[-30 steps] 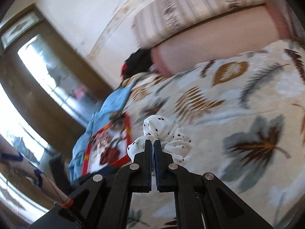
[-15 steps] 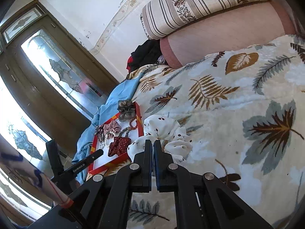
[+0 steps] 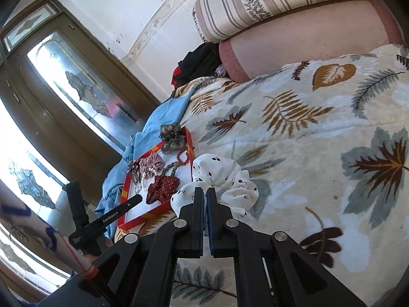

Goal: Organize jewelry
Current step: 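Carry the white scrunchie to the tray and open the right tool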

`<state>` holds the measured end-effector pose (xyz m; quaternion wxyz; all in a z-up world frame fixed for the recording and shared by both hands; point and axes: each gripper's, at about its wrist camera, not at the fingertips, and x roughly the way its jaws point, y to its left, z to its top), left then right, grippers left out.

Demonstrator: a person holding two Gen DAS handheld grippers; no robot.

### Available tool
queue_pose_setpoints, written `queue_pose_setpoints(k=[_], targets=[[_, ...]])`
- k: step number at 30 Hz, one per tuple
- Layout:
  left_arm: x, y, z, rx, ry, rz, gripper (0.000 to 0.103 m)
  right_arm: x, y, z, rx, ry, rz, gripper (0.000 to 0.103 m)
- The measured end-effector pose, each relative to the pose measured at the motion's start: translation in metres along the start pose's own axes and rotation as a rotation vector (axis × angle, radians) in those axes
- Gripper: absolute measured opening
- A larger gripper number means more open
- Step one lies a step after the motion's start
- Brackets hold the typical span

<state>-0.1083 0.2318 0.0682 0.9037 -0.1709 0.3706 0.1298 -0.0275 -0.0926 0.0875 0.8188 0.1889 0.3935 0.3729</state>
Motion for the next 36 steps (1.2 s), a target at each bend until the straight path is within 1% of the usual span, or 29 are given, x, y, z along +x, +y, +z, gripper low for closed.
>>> queue_pose_setpoints(k=[4,14,20,27,32,36], targets=[[0.0,0.001,0.0,0.01,-0.003,-0.001,0.021,0.015,0.006,-0.009,-0.018,0.029,-0.029,0.004],[-0.004,0.003,-0.002,0.022,-0.017,0.014,0.021,0.03,0.011,-0.023,-0.044,0.069,-0.059,0.004],[-0.003,0.006,-0.001,0.019,-0.02,0.029,0.021,0.025,0.01,-0.021,-0.042,0.058,-0.056,0.004],[-0.008,-0.003,-0.001,0.089,-0.054,0.064,0.021,0.033,0.015,-0.024,-0.04,0.073,-0.057,0.004],[-0.009,-0.007,0.0,0.124,-0.071,0.082,0.021,0.044,0.022,-0.03,-0.03,0.088,-0.061,0.004],[-0.01,-0.008,0.001,0.147,-0.089,0.111,0.021,0.055,0.032,-0.029,-0.025,0.101,-0.052,0.004]])
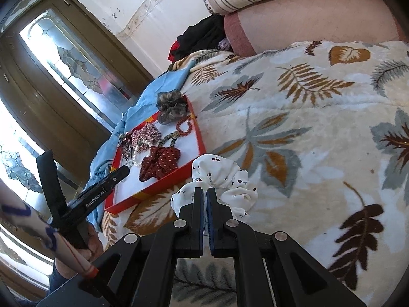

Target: Organize jewelry

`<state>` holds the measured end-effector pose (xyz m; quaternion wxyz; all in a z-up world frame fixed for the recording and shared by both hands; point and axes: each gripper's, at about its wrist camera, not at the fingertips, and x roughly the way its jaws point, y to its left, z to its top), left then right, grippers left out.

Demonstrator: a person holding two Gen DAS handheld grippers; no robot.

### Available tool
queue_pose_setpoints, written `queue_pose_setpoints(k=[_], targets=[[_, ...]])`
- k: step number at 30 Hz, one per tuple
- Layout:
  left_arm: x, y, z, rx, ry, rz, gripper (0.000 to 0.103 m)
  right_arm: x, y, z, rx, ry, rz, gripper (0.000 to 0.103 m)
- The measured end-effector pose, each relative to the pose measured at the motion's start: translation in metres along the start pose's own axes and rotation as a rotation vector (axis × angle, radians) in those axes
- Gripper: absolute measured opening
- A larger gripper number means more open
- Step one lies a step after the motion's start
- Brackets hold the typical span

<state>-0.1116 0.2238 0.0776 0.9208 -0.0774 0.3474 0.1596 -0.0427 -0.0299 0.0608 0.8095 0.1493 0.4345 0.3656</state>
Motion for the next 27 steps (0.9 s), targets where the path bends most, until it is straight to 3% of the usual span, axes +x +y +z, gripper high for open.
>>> queue_pose_setpoints(k=[4,11,19,22,25,27], targets=[[0.005,0.003,0.001,-0.002,0.006,0.024,0.021,0.014,0.019,0.006,-0.005,0.007,0.024,0.004],[0.023,0.025,0.002,-0.075,0.083,0.068,0.021,0.041,0.064,0.028,-0.078,0.024,0.037,0.004],[0.024,0.043,0.0,-0.134,0.099,0.062,0.022,0.098,0.081,0.049,-0.104,0.071,-0.033,0.007],[0.018,0.044,0.001,-0.149,0.073,0.069,0.042,0.114,0.081,0.048,-0.098,0.122,-0.069,0.012],[0.002,0.047,0.004,-0.16,0.007,0.092,0.058,0.103,0.091,0.047,-0.136,0.103,-0.093,0.043],[-0.013,0.05,0.005,-0.182,-0.048,0.13,0.08,0.084,0.099,0.047,-0.165,0.059,-0.095,0.044]])
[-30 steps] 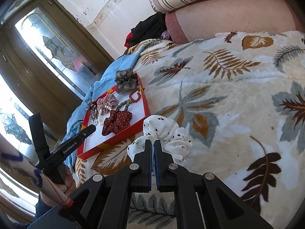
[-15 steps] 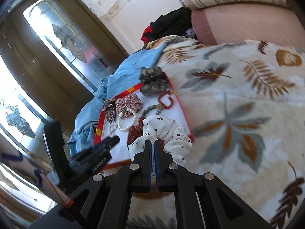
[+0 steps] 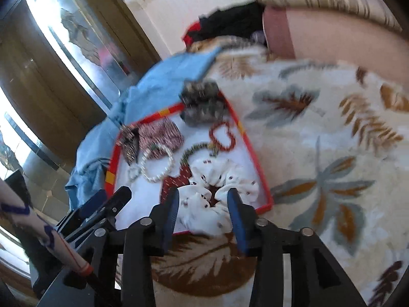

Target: Organize jewelry

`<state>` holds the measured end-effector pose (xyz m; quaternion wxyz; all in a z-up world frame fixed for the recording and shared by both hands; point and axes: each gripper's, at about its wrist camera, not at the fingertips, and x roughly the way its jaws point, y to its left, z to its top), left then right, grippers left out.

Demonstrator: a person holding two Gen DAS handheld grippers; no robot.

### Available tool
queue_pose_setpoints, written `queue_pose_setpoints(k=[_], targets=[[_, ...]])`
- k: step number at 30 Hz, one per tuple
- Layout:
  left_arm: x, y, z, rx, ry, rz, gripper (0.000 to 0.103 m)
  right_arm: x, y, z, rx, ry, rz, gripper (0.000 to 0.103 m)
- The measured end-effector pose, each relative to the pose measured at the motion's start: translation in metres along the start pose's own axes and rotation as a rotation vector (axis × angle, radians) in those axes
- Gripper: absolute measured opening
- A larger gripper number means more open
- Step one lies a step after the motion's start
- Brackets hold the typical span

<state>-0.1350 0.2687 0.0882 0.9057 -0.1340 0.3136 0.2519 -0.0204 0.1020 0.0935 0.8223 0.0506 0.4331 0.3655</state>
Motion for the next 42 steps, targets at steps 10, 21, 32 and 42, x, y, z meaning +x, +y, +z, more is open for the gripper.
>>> queue_pose_setpoints(k=[10,21,32,42], targets=[[-0.113,-0.013,0.013,0.062,-0.186,0.122,0.103,-0.156,0.034,-0.044,-0.121,-0.228,-0.079,0.073],[-0.236,-0.034,-0.021,0.184,-0.254,0.226,0.103,-0.241,0.069,-0.129,-0.193,-0.312,-0.268,0.087],[-0.249,-0.026,-0.028,0.115,-0.232,0.184,0.103,-0.265,0.08,-0.145,-0.202,-0.362,-0.284,0.091],[-0.21,-0.016,-0.028,0.1,-0.167,0.204,0.103,-0.229,0.087,-0.137,-0.248,-0.292,-0.309,0.091]])
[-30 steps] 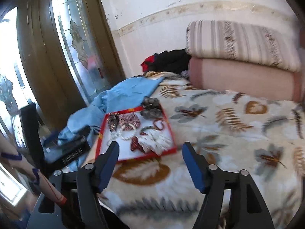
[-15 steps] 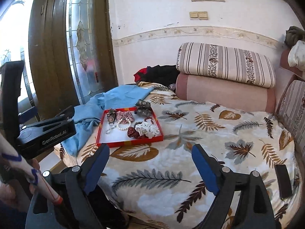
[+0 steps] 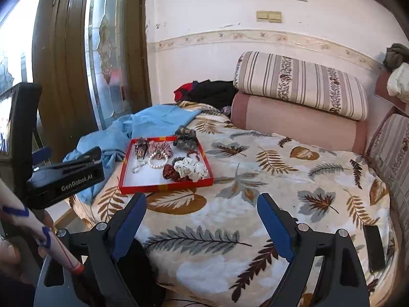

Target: Organize jewelry

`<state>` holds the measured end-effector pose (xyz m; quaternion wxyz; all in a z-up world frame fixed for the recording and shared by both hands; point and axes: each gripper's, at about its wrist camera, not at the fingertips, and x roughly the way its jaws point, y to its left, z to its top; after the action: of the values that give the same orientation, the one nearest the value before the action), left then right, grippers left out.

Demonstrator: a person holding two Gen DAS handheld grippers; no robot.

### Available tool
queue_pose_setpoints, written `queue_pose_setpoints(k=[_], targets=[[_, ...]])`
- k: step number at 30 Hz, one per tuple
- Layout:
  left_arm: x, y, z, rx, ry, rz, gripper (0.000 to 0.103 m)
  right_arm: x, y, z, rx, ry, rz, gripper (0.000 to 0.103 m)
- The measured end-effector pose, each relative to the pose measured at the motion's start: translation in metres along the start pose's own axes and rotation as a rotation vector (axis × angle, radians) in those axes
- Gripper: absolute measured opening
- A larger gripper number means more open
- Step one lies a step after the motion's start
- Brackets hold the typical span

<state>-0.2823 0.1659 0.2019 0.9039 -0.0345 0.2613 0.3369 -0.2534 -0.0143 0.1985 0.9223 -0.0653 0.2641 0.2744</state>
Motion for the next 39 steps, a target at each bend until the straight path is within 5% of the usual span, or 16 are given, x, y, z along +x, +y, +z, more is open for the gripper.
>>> queue_pose_setpoints(k=[16,39], targets=[[0.065,-0.005,-0.013,0.012,0.114,0.018,0.103,0.061,0.004,-0.01,-0.032,0.141,0.008,0.091],[0.08,-0.001,-0.017,0.004,0.143,0.018,0.103,0.071,0.009,-0.013,-0.052,0.167,-0.001,0.091]])
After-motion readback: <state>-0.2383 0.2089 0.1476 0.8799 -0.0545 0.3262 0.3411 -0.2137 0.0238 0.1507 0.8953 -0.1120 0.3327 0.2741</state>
